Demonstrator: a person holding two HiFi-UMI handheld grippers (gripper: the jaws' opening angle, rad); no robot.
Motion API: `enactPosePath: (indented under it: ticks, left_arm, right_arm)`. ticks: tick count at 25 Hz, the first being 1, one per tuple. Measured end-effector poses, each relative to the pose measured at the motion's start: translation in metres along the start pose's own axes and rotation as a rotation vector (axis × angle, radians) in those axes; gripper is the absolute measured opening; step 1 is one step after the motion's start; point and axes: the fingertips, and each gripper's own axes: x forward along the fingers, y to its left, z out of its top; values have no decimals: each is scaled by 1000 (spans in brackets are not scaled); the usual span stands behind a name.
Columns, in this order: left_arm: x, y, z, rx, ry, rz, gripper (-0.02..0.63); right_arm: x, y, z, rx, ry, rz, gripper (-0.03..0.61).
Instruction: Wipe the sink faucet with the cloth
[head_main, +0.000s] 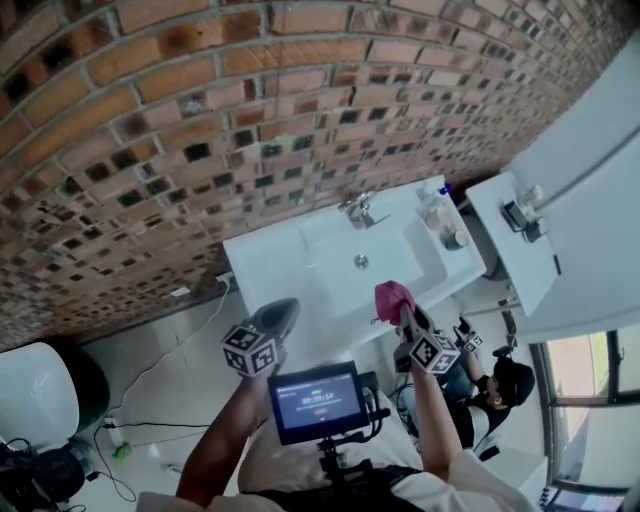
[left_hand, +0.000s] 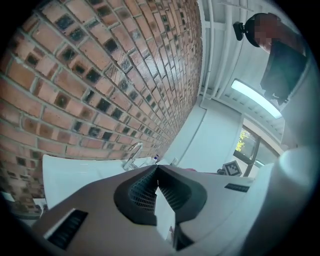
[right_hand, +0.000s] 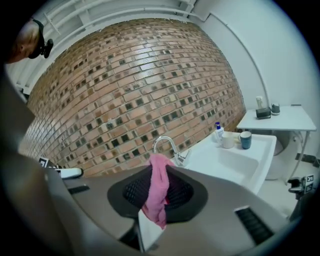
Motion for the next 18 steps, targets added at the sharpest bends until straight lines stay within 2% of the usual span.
enactPosePath:
  ticks: [4, 9, 11, 15, 18]
  left_arm:
    - [-11, 10, -5, -8, -3, 2, -9]
    - [-11, 17, -4, -12, -3, 42, -9]
    - [-7, 20, 0, -12, 3, 67, -9]
    - [9, 20, 7, -8, 32, 115, -9]
    - [36, 16, 16, 16, 60, 132, -9]
  right_arm:
    - [-8, 14, -14, -34, 43, -4, 83]
    - [22, -11, -1, 22, 54, -18, 84]
    - [42, -24, 20, 9, 45, -24, 84]
    - [95, -50, 85, -2, 27, -14, 84]
    - [153, -82, 131, -10, 61, -28, 84]
